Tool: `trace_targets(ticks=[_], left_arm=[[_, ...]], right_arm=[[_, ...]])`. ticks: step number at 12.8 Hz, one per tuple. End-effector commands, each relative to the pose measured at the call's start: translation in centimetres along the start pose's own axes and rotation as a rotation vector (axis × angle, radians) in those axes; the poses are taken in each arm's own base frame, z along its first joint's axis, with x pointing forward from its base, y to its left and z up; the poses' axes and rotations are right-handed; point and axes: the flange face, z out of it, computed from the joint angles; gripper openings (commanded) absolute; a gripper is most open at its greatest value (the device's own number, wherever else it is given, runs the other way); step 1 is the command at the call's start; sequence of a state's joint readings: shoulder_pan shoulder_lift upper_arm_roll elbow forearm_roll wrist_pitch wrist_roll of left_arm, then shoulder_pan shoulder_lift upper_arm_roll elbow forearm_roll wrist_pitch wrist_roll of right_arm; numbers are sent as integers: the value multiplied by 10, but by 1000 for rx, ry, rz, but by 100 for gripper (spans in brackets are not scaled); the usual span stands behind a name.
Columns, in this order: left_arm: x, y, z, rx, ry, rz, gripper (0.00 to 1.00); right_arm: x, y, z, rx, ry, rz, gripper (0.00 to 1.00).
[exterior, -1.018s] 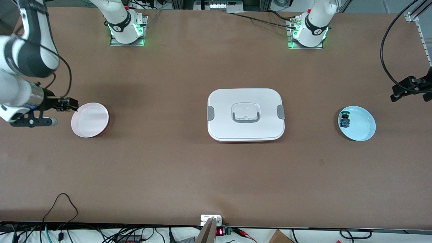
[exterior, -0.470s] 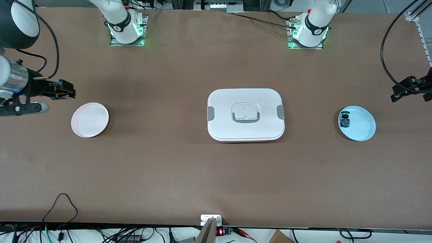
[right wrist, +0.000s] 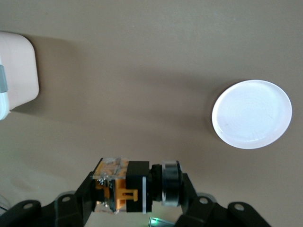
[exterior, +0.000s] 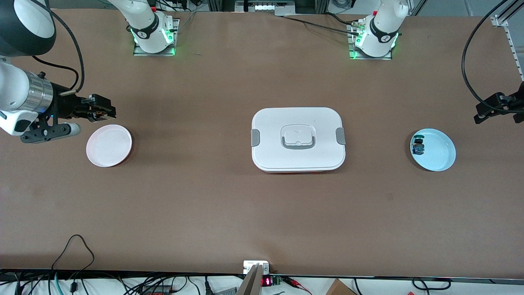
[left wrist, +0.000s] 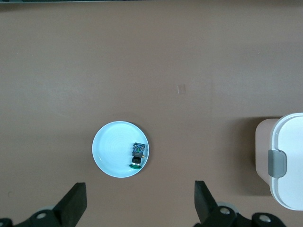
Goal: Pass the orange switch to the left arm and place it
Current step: 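Lift the orange switch off the white plate with the right gripper, then carry the switch over the box with the right gripper while the left gripper approaches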
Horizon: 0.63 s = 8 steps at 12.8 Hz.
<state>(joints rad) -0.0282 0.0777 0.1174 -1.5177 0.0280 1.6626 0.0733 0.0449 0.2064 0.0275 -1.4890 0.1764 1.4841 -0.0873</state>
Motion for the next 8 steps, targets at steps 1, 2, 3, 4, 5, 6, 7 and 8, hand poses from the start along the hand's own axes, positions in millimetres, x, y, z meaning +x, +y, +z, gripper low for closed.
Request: trace_targets(ticks=[1, 2, 3, 4, 5, 6, 7, 8], left_arm=[[3, -1, -4, 11, -7, 20, 100], [3, 0, -2, 10, -11, 17, 100], [4, -2, 2, 7, -20, 14, 100], [3, -2, 3, 0, -32, 12, 100], [2, -1, 3, -5, -44, 10, 100], [-1, 0, -6, -9, -48, 9, 100], [-2, 8, -17, -21, -56, 18, 100], [-5, 16, -23, -45, -68, 27, 100]], right_arm=[[7, -15, 1, 22, 9, -62, 0], [9, -19, 1, 19, 24, -102, 0], [10, -24, 1, 15, 35, -152, 0], [12, -24, 4, 13, 41, -223, 0], [16, -25, 5, 7, 64, -328, 0], [18, -26, 7, 13, 85, -432, 0], [21, -28, 7, 54, 118, -519, 0], [22, -30, 8, 136, 156, -583, 0]])
